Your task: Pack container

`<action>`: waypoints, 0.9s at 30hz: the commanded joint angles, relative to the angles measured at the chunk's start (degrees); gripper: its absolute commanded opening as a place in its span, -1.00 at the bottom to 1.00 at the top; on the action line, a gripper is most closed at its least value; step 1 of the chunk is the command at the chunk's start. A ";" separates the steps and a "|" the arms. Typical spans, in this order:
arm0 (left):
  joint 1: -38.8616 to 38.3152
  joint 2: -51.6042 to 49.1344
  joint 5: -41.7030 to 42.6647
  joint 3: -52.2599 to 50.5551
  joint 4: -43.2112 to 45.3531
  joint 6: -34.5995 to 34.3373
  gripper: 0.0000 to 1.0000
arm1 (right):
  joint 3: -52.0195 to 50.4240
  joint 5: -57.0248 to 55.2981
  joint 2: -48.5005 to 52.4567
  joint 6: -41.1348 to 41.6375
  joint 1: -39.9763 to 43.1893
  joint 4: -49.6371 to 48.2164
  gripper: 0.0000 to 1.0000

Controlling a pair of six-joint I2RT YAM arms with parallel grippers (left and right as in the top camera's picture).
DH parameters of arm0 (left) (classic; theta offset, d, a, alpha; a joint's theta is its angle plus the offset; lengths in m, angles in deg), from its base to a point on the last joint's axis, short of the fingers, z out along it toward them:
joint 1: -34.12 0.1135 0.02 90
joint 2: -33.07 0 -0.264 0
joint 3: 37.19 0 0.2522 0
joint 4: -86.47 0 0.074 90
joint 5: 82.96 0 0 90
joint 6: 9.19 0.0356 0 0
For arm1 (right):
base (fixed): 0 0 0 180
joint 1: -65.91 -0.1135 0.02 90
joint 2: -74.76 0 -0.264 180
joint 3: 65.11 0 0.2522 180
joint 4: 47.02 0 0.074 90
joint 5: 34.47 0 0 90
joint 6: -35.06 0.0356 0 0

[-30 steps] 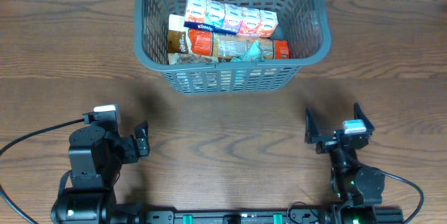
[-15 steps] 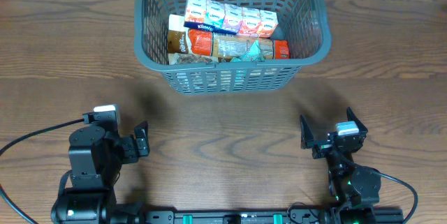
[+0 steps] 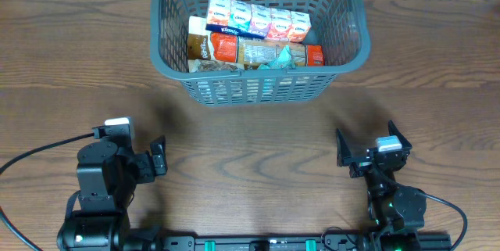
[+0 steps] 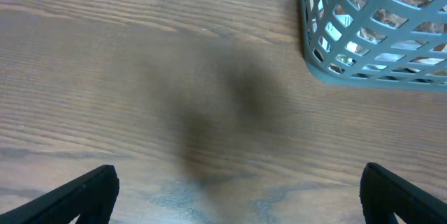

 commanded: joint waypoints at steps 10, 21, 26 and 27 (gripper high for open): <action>0.24 0.11 -0.28 0.04 0.20 -0.74 0.97 | -0.09 0.04 -0.55 0.24 0.26 0.35 0.98; 0.22 0.11 -0.28 0.04 0.20 -0.74 0.96 | -0.09 0.04 -0.55 0.24 0.26 0.35 0.99; -0.09 2.71 -1.97 -0.17 -0.66 -0.26 0.97 | -0.09 0.04 -0.55 0.24 0.26 0.33 0.99; -0.50 3.91 -1.73 -0.48 -1.14 -0.55 0.97 | -0.09 0.02 -0.55 0.26 0.26 0.35 0.98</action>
